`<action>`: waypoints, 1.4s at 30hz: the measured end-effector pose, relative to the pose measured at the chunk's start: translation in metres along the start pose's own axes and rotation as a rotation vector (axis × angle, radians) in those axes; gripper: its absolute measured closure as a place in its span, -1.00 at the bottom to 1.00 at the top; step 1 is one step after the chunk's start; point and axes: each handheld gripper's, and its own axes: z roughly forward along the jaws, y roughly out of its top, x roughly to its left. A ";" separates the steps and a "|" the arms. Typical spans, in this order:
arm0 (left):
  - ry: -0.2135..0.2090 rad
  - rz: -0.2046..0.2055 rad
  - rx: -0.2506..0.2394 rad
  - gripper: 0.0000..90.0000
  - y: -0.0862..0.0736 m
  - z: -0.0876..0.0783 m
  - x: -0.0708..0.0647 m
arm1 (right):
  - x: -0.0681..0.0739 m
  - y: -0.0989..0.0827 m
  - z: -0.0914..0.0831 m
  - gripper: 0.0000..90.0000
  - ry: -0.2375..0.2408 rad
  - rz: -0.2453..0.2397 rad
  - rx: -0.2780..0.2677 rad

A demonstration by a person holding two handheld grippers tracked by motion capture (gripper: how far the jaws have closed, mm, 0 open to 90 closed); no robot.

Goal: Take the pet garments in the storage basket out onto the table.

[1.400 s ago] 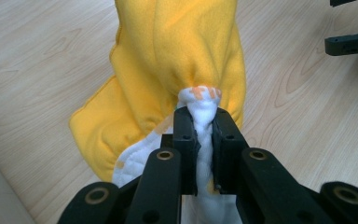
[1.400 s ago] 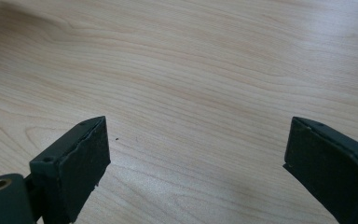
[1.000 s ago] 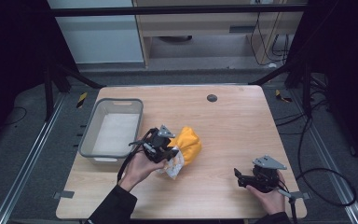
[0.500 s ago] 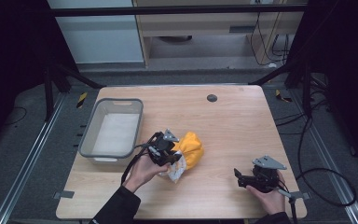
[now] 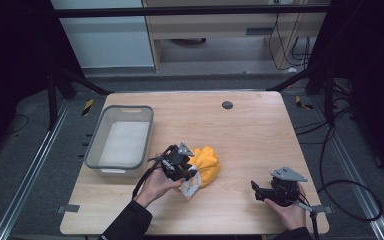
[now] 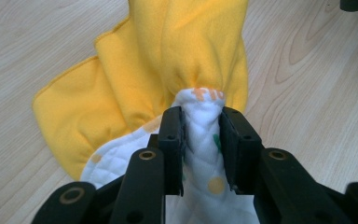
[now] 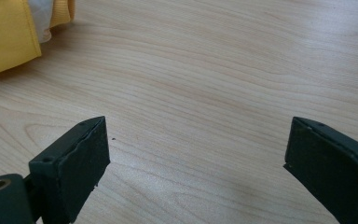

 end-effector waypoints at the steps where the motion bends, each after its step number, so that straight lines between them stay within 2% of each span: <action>1: -0.001 0.001 -0.001 0.54 0.000 0.000 0.000 | 0.000 0.000 0.000 -0.86 0.000 0.001 0.000; 12: 0.008 0.006 -0.037 0.07 -0.006 -0.003 0.002 | 0.000 0.000 0.000 -0.86 0.000 -0.004 0.001; 16: 0.000 0.001 -0.079 -0.08 -0.009 -0.009 0.002 | 0.000 -0.001 0.000 -0.87 0.000 -0.001 0.002; 23: 0.020 0.028 -0.154 -0.31 -0.015 -0.022 0.001 | 0.000 -0.001 0.000 -0.87 0.000 0.003 0.001; 30: 0.055 0.021 -0.236 -0.41 -0.027 -0.034 0.003 | 0.000 -0.001 0.000 -0.87 -0.002 -0.001 -0.001; 35: 0.089 0.010 -0.274 -0.42 -0.036 -0.039 0.007 | 0.000 -0.001 0.000 -0.87 -0.003 0.000 -0.001; 42: 0.101 -0.013 -0.322 -0.44 -0.051 -0.046 0.011 | 0.000 -0.001 0.000 -0.88 -0.005 0.002 -0.002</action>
